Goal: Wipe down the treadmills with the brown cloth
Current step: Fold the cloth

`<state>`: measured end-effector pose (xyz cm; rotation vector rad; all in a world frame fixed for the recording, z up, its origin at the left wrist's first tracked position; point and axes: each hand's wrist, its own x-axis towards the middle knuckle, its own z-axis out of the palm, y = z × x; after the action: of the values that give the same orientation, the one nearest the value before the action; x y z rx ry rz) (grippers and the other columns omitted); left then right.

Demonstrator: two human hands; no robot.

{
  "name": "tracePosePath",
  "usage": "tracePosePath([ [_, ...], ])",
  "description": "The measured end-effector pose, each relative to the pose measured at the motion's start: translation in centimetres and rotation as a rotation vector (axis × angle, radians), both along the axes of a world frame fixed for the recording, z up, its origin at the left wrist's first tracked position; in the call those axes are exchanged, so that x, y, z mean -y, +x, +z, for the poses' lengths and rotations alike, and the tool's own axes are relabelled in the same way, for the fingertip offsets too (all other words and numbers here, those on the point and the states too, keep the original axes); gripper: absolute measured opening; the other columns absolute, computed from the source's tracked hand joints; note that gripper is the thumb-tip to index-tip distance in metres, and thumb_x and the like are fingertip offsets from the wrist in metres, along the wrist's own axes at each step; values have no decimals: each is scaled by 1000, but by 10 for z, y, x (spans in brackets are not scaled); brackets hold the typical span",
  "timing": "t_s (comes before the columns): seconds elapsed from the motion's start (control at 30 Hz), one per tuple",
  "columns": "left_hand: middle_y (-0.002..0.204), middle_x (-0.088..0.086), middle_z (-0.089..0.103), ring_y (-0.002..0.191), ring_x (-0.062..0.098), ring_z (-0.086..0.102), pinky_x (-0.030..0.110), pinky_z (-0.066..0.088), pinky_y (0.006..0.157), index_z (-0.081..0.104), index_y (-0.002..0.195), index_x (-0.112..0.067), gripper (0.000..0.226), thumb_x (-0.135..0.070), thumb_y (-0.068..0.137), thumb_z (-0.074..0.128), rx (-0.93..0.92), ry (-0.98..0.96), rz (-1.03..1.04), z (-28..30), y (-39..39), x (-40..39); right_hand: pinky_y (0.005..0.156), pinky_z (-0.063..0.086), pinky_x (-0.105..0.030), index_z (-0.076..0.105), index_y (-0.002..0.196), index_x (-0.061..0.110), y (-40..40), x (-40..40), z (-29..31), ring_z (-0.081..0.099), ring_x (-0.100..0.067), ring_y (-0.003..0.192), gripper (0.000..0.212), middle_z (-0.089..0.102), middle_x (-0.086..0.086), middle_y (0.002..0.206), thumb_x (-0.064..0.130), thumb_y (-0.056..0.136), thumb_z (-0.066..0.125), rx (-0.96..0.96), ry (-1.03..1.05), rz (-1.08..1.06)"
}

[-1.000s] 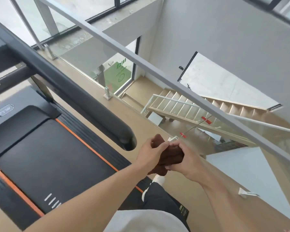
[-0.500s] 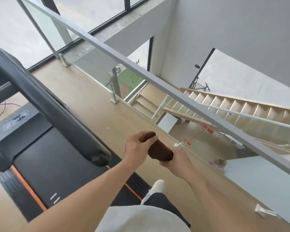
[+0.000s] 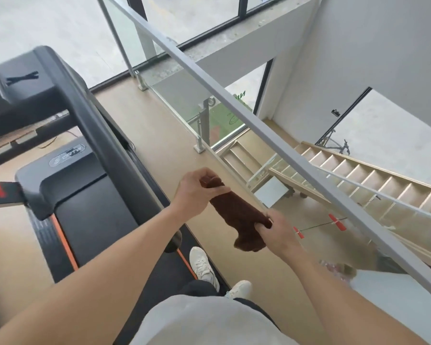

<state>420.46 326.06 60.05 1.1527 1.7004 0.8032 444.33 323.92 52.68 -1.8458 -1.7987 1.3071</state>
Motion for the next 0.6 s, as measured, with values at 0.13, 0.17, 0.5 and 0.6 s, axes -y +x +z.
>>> tracePosePath([
  [0.13, 88, -4, 76, 86, 19, 71, 26, 60, 79, 76, 87, -31, 14, -17, 87, 80, 76, 18, -42, -5, -28, -12, 66, 46, -30, 63, 78, 8, -7, -23, 10, 59, -19, 76, 16, 64, 7, 75, 21, 71, 68, 32, -43, 250],
  [0.17, 92, -4, 77, 90, 18, 73, 28, 60, 85, 77, 88, -32, 16, -15, 88, 78, 106, 23, -30, -7, -31, -14, 65, 46, -30, 65, 84, 9, -10, -28, 10, 60, -20, 75, 17, 63, 3, 74, 22, 73, 69, 55, -107, 278],
  [0.5, 102, 0, 74, 98, 18, 71, 16, 58, 70, 71, 85, -10, 23, 11, 88, 61, 134, -9, 87, -8, -63, -30, 107, 48, -39, 72, 115, 16, -41, -55, 15, 72, -15, 104, 45, 78, 4, 107, 51, 86, 74, -196, -566, 103],
  [0.6, 105, 1, 70, 97, 17, 68, 14, 54, 64, 68, 105, -20, 31, 5, 88, 63, -10, -66, 44, -16, -75, -35, 99, 54, -45, 71, 103, 13, -40, -74, 21, 72, -15, 93, 22, 77, 3, 92, 23, 87, 81, -153, -398, 153],
])
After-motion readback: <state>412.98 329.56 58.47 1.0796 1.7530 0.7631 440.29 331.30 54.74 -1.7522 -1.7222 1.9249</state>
